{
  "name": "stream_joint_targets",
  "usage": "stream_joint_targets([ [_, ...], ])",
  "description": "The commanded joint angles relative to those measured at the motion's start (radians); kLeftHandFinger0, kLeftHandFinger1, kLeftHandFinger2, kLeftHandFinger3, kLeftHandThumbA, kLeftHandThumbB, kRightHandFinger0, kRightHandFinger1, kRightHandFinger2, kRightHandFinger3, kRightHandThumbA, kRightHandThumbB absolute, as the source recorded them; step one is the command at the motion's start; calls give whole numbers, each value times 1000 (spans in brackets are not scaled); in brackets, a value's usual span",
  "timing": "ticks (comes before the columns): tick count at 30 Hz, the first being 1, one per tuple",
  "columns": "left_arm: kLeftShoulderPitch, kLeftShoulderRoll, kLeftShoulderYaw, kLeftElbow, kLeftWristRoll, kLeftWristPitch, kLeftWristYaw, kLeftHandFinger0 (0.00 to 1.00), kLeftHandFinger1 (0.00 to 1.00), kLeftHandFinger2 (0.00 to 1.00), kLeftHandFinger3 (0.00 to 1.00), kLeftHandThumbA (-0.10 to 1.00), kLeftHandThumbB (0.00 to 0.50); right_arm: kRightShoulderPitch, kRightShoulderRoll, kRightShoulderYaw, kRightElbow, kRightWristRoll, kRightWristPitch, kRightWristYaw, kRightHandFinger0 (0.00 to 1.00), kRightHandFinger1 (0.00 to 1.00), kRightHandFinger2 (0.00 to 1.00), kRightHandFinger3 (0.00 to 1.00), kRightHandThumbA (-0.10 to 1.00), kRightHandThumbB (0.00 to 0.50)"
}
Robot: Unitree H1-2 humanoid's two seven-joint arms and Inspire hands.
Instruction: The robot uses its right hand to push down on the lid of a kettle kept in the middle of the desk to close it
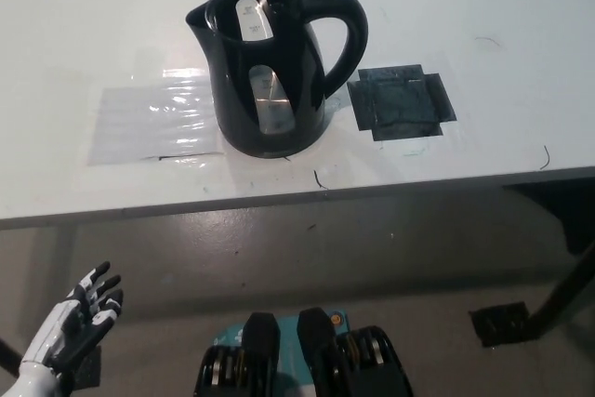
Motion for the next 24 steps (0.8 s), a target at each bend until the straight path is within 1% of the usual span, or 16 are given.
stream_joint_targets([
  [1,23,36,18,-32,-30,6,-34,1000,1000,1000,1000,483,0,-564,87,165,270,-56,179,-115,1000,1000,1000,1000,485,37],
  [2,23,36,18,-30,-30,5,-35,1000,1000,1000,1000,481,0,-578,106,165,292,-69,179,-115,1000,1000,1000,1000,441,30],
  [3,19,36,17,-21,-34,2,-39,1000,1000,1000,1000,462,0,-622,179,158,377,-87,179,-140,1000,1000,1000,1000,374,2],
  [5,27,32,10,-24,-33,0,-42,1000,1000,1000,1000,447,0,-659,245,156,472,-117,174,-152,1000,1000,1000,1000,336,0],
  [6,30,29,7,-24,-32,-3,-44,1000,1000,1000,1000,445,0,-668,258,159,503,-129,165,-154,1000,1000,1000,1000,334,0],
  [7,30,28,0,-24,-28,0,-44,1000,1000,1000,1000,446,0,-681,280,152,556,-120,132,-155,1000,1000,1000,1000,316,0],
  [8,28,27,-8,-24,-26,1,-48,1000,1000,1000,1000,458,0,-708,306,152,662,-123,75,-158,1000,1000,1000,1000,308,0],
  [12,19,23,-24,-21,-24,-2,-53,1000,1000,1000,1000,464,0,-779,356,151,922,-134,-45,-161,1000,1000,1000,1000,295,0],
  [16,14,13,-42,-25,-17,3,-52,1000,1000,1000,1000,470,0,-847,392,164,1144,-166,-117,-196,1000,1000,1000,1000,304,4],
  [18,23,10,-51,-36,-13,10,-53,1000,1000,1000,1000,473,0,-855,404,164,1191,-173,-128,-215,1000,1000,1000,1000,283,9],
  [19,28,7,-59,-38,-10,12,-54,1000,1000,1000,1000,474,0,-859,413,163,1234,-172,-152,-215,1000,1000,1000,1000,245,6],
  [20,29,8,-63,-28,-14,-11,-66,1000,1000,1000,1000,465,0,-880,425,186,1322,-192,-170,-217,1000,1000,1000,1000,238,1],
  [21,30,10,-66,-30,-11,-7,-66,1000,1000,1000,1000,461,2,-887,433,200,1368,-208,-171,-231,956,1000,1000,1000,241,16],
  [22,32,12,-68,-33,-9,-4,-66,1000,1000,1000,1000,459,0,-890,436,204,1391,-214,-174,-237,851,923,1000,1000,247,7],
  [23,31,14,-69,-32,-9,1,-67,1000,1000,1000,1000,454,0,-903,443,209,1431,-223,-161,-259,769,829,955,1000,251,25],
  [24,33,14,-71,-36,-12,6,-68,1000,1000,1000,1000,434,0,-910,445,224,1470,-239,-172,-272,895,959,1000,1000,243,33],
])
